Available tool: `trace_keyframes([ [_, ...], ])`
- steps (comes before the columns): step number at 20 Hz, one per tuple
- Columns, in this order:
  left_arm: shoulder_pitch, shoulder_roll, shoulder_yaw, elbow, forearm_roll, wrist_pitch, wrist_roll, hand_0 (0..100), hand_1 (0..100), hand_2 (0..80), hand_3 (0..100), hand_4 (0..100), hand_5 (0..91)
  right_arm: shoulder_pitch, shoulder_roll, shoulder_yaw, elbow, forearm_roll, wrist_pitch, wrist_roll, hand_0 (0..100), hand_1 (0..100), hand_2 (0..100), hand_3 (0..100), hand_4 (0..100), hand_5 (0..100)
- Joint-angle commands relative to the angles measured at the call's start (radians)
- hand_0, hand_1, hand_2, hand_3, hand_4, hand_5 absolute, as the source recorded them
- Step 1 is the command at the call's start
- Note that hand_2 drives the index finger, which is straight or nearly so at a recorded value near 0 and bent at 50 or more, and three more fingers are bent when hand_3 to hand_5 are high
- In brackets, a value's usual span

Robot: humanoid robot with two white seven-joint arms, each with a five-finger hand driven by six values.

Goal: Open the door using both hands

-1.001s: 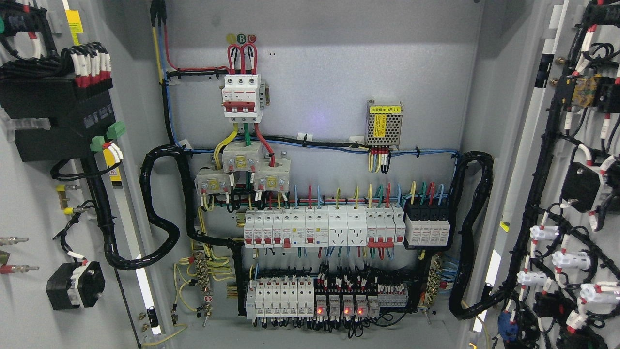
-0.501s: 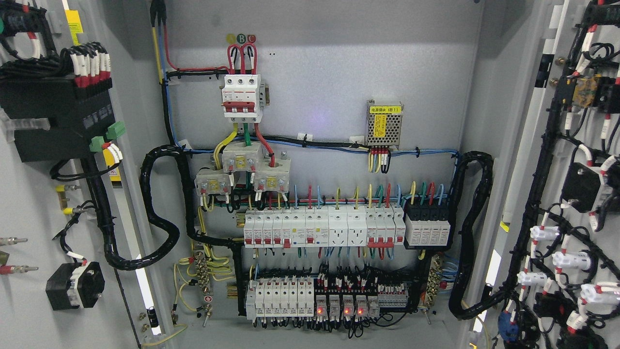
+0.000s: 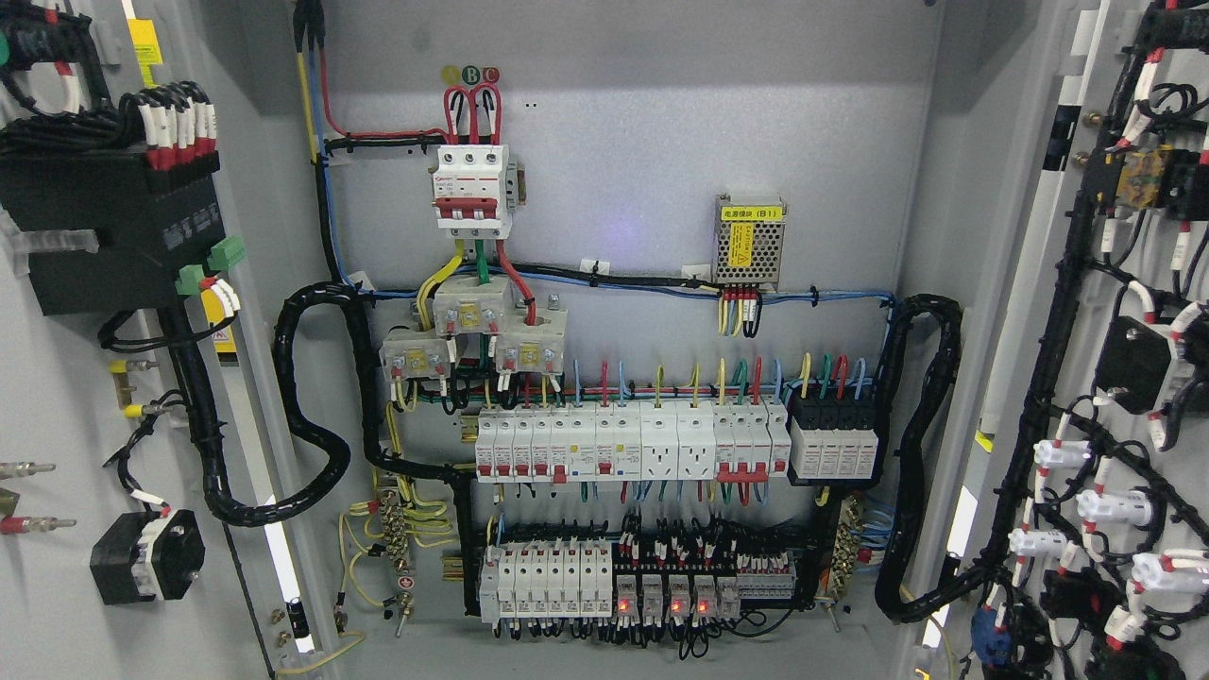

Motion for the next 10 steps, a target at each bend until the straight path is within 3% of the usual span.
trace_keyframes([
  [1,0.084,0.076,0.005,-0.376,0.005,0.002,-0.013,12,56,0.0,0,0,0.0,0.163,-0.135,-0.203,-0.154,0.080,-0.007,-0.002,0,50,4,0,0,0],
  [3,0.107,0.098,0.008,-0.597,0.004,0.002,-0.076,12,56,0.0,0,0,0.0,0.242,-0.172,-0.246,-0.168,0.080,-0.031,-0.005,0,50,4,0,0,0],
  [5,0.115,0.119,0.008,-0.759,0.002,0.000,-0.180,12,56,0.0,0,0,0.0,0.314,-0.198,-0.293,-0.187,0.081,-0.094,-0.005,0,50,4,0,0,0],
  [10,0.156,0.138,0.002,-0.994,-0.001,-0.033,-0.442,12,56,0.0,0,0,0.0,0.460,-0.214,-0.379,-0.235,0.084,-0.230,-0.026,0,50,4,0,0,0],
])
